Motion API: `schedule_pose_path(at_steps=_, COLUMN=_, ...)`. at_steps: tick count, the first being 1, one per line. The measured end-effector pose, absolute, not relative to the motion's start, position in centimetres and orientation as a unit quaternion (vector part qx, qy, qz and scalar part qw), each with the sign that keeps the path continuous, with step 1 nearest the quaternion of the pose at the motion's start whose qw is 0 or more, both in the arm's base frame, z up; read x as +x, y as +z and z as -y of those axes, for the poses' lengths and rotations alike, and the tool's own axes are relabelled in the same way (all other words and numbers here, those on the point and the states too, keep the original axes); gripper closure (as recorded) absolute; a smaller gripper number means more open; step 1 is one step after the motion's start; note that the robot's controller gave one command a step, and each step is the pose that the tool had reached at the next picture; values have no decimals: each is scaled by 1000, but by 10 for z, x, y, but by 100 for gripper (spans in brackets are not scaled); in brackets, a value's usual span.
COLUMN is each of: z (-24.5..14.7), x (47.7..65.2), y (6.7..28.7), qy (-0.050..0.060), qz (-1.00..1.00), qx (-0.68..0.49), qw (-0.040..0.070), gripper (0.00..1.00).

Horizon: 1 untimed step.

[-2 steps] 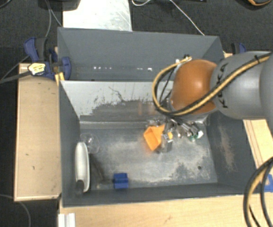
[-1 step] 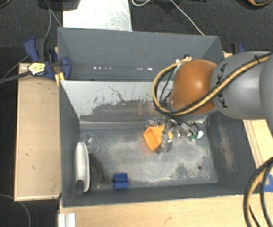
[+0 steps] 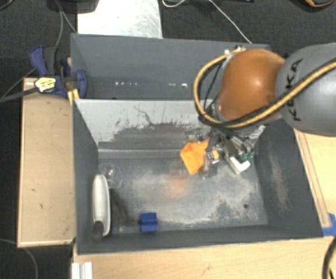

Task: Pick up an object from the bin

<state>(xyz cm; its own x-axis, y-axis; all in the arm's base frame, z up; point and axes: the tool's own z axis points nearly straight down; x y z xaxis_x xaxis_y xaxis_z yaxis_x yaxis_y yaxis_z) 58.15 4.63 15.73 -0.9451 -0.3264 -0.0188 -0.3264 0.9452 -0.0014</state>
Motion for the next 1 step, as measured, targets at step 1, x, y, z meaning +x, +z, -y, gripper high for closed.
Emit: schedule_pose_path(at_steps=1, z=-30, x=591, y=84, qy=0, qz=-984, qx=-180, qw=14, gripper=100)
